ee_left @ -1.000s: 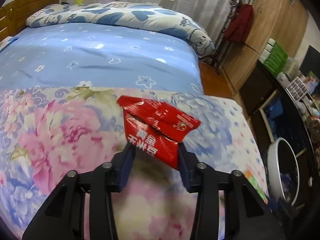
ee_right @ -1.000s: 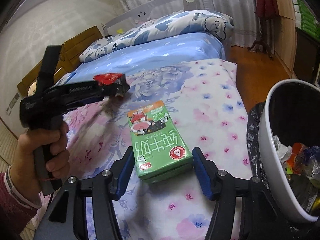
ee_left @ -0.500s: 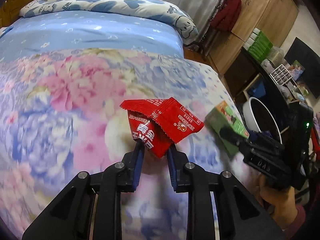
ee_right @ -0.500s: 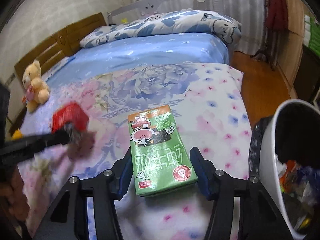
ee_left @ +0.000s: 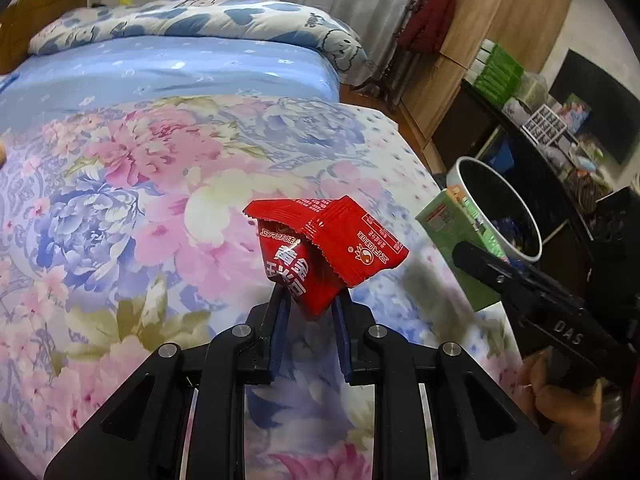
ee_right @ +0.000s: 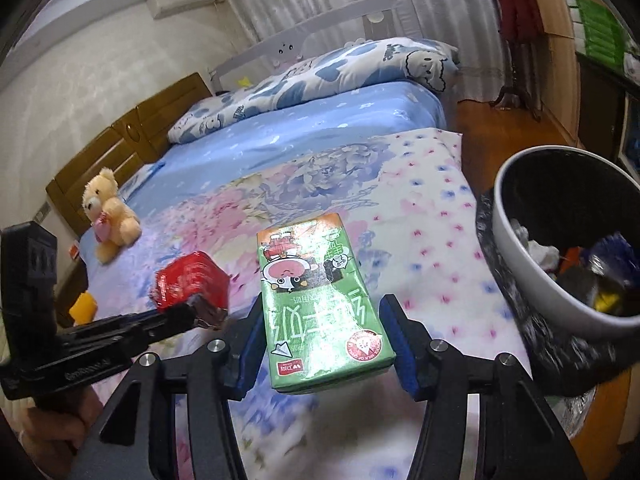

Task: Collect trash
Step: 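Carry red packet and green carton over the trash bin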

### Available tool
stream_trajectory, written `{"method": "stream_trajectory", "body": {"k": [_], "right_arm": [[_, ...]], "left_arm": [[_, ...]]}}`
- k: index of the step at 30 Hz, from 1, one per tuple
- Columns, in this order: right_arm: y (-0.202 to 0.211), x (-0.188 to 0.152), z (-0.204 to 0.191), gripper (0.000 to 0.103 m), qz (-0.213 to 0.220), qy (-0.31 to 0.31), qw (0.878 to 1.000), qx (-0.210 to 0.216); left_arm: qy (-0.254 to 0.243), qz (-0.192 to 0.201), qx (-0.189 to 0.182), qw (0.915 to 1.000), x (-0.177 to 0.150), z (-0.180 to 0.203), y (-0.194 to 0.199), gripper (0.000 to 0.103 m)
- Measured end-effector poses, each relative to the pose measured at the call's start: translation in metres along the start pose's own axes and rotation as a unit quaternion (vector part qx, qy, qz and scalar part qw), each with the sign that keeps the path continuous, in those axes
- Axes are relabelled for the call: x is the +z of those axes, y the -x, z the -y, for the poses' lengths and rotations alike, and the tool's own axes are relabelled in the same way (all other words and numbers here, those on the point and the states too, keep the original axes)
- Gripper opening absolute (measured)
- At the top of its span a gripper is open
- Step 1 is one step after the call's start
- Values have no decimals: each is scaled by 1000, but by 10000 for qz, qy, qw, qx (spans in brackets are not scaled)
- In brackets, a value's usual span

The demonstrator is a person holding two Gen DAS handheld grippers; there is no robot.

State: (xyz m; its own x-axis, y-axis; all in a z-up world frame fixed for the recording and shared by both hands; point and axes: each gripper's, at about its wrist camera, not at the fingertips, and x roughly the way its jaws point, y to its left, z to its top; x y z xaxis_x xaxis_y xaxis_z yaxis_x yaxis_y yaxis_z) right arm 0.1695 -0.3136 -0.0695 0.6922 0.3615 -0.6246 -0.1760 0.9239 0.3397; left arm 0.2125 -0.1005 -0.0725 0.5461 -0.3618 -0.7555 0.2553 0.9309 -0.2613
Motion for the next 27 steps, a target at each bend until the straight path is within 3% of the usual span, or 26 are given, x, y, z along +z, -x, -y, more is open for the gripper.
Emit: {"method": "stream_trajectory", "body": {"k": [8, 27], "right_arm": [[32, -11, 3, 55, 262, -91, 9996, 14], [68, -30, 36, 55, 419, -415, 9981, -155]], "left_arm": [[-257, 67, -30, 9996, -9, 27, 10, 19], [-713, -88, -231, 9971, -22, 77, 3, 19]]}}
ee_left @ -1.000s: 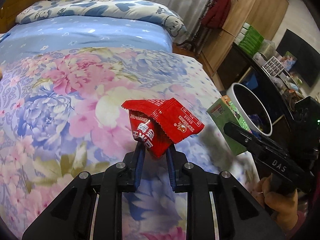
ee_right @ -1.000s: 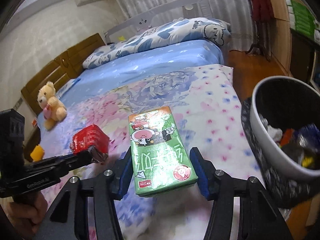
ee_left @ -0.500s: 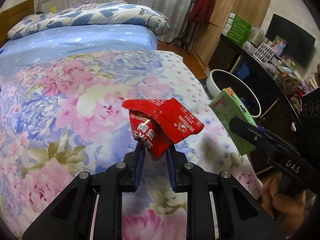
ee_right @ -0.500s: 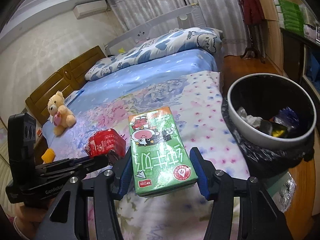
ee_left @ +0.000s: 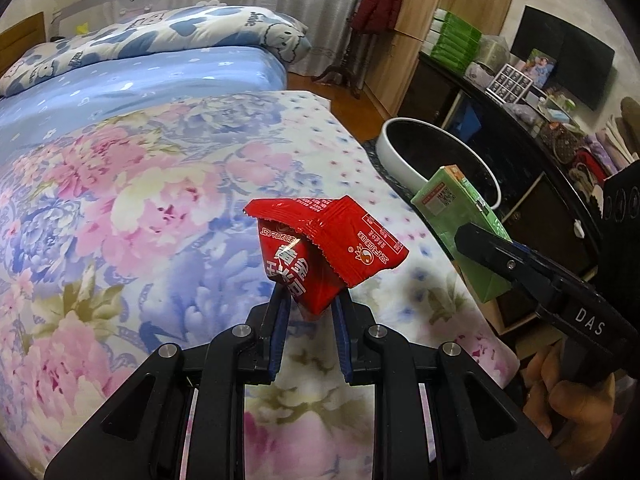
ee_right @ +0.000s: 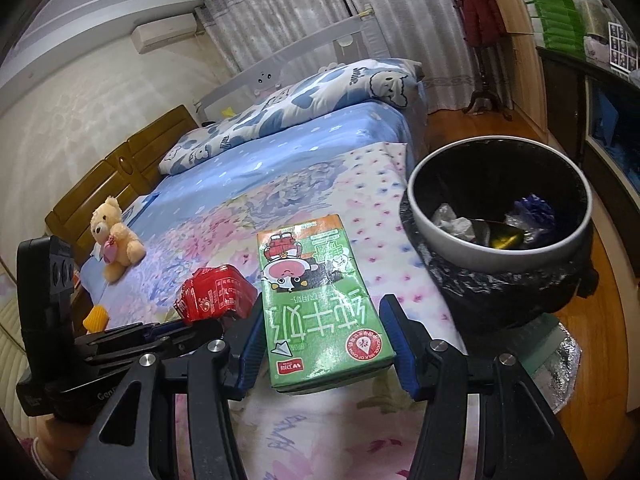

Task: Collect trash
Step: 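Carry red packet and green carton over the trash bin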

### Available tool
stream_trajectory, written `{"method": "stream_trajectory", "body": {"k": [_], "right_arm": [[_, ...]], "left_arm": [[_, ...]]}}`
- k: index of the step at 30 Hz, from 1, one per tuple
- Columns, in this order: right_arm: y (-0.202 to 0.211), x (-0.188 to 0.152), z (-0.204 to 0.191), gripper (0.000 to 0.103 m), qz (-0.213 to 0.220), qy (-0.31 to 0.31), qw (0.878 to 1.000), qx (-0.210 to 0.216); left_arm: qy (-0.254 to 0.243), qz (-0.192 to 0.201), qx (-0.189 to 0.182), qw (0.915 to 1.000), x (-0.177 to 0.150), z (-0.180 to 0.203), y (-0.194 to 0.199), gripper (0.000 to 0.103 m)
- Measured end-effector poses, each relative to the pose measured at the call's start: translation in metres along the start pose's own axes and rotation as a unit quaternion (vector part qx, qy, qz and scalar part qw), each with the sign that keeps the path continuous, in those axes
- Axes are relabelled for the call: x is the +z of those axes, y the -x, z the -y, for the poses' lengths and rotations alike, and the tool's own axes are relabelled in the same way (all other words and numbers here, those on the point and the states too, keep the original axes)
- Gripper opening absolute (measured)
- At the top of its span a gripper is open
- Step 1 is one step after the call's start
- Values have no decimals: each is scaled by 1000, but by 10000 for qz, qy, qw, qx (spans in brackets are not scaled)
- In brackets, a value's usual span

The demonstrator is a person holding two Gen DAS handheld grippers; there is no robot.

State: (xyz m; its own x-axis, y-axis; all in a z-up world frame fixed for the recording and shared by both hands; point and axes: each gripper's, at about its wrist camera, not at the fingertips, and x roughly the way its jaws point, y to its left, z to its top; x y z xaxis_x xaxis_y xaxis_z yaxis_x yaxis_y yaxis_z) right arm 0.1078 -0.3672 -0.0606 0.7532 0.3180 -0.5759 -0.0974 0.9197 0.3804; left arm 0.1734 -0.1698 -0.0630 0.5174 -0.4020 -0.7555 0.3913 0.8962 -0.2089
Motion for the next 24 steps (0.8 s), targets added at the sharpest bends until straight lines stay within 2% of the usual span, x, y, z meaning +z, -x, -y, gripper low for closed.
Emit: {"method": "stream_trajectory", "body": {"k": [24], "right_arm": [[29, 22, 55, 55, 352, -335, 9980, -396]], "left_arm": [[-604, 54, -184, 9980, 36, 59, -18, 19]]}}
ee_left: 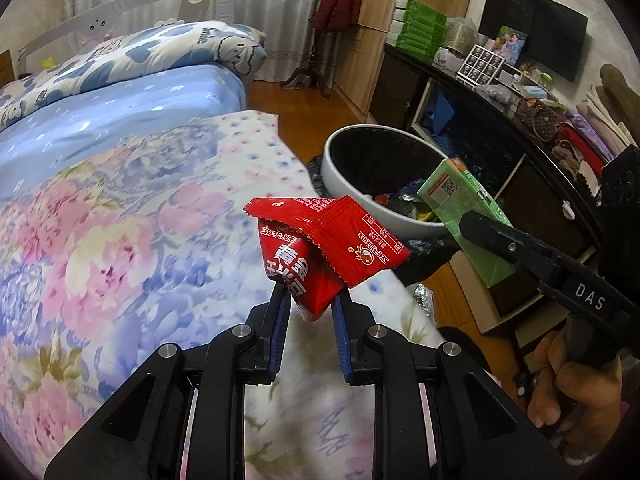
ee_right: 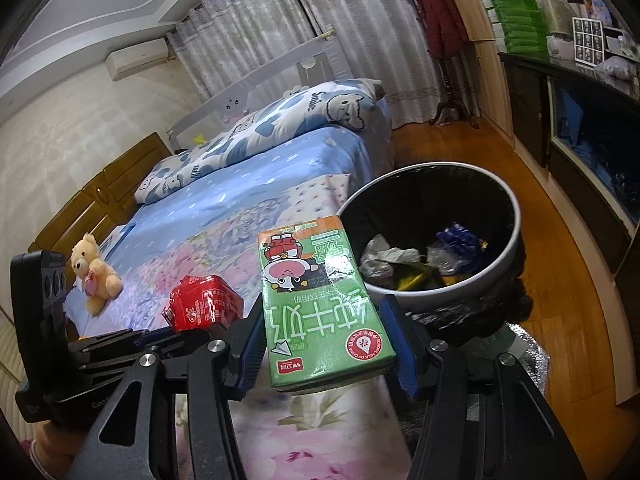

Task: Collect trash
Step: 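Carry red packet and green carton over the trash bin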

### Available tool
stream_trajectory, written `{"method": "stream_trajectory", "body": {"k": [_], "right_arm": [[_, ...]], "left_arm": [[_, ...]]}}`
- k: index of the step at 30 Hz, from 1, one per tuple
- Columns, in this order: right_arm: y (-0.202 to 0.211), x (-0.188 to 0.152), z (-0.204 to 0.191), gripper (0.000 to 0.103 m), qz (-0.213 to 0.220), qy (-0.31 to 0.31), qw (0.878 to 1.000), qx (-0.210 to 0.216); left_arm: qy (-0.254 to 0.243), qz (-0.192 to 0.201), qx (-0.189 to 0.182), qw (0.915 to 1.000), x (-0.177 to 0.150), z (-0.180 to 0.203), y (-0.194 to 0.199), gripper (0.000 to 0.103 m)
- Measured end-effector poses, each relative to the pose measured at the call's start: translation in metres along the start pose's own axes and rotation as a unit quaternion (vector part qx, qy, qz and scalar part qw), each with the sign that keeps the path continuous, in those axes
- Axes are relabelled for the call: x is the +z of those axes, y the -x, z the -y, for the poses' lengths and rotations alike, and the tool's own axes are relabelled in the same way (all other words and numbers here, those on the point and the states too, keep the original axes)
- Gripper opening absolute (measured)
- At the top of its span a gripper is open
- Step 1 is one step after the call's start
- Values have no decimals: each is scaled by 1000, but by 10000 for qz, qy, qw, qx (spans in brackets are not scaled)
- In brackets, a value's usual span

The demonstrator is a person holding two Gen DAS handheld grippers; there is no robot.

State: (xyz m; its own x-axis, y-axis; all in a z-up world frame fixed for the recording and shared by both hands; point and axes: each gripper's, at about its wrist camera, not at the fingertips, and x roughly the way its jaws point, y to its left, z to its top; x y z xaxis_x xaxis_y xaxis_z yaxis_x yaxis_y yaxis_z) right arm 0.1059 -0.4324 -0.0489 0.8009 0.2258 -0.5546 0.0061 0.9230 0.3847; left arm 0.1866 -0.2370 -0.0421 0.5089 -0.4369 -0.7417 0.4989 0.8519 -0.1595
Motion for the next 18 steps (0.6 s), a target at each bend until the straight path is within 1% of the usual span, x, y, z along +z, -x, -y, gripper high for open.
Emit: {"method": "stream_trajectory", "body": {"k": [12, 18], "right_arm": [[4, 18, 19, 55, 55, 29, 9998, -165], [2, 27, 31, 55, 62, -50, 9997, -241]], "left_arm": [[-237, 25, -66, 9997, 23, 25, -14, 19], [-360, 33, -114, 9993, 35, 37, -22, 19]]}}
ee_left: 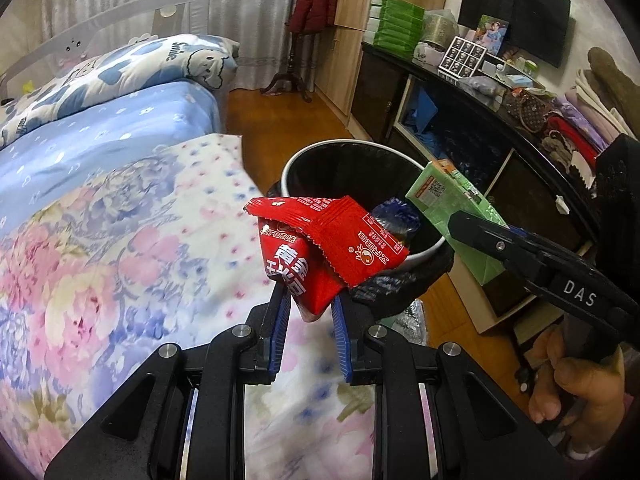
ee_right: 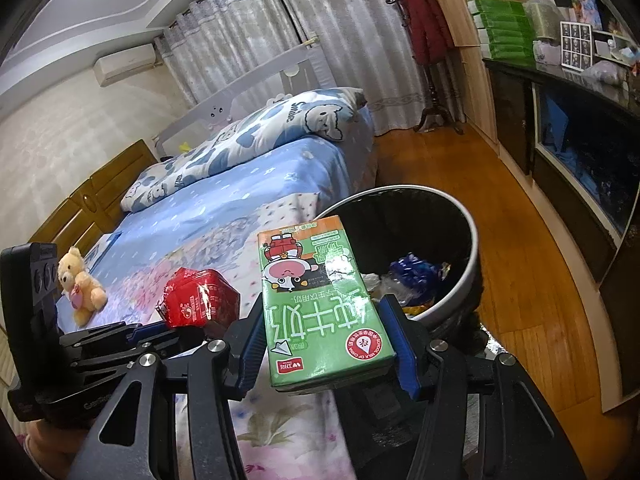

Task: Collect trash
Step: 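Carry red packet and green carton over the trash bin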

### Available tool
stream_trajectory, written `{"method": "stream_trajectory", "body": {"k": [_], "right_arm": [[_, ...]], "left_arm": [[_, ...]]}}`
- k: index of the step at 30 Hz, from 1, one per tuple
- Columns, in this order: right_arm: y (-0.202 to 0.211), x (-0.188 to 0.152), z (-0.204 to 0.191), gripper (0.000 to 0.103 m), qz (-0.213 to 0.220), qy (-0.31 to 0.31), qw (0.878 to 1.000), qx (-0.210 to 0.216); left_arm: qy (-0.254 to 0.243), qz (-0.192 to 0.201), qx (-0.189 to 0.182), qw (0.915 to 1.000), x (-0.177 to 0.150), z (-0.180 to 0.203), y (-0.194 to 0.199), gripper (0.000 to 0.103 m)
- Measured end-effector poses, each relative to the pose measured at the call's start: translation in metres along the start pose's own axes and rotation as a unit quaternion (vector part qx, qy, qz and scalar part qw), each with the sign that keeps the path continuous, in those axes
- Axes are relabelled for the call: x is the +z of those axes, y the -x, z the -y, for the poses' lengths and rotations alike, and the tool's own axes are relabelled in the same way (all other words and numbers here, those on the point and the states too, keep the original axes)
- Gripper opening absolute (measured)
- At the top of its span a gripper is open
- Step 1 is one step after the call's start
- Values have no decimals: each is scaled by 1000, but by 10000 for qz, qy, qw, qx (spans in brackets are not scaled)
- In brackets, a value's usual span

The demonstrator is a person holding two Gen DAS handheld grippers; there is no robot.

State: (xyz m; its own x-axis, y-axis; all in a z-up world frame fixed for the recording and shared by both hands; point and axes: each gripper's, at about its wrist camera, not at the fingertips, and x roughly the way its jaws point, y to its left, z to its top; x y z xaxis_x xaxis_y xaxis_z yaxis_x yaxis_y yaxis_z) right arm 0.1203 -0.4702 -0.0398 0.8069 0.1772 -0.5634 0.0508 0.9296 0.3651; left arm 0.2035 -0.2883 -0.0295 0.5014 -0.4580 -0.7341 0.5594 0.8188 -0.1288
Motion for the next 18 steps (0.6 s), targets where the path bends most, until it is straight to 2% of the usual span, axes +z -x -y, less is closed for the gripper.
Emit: {"method": "stream_trajectory", "body": {"k": [18], "right_arm": [[-12, 25, 27, 55, -38, -106, 9998, -169]], "left_arm": [[-196, -70, -55, 9998, 32, 21, -29, 19]]}}
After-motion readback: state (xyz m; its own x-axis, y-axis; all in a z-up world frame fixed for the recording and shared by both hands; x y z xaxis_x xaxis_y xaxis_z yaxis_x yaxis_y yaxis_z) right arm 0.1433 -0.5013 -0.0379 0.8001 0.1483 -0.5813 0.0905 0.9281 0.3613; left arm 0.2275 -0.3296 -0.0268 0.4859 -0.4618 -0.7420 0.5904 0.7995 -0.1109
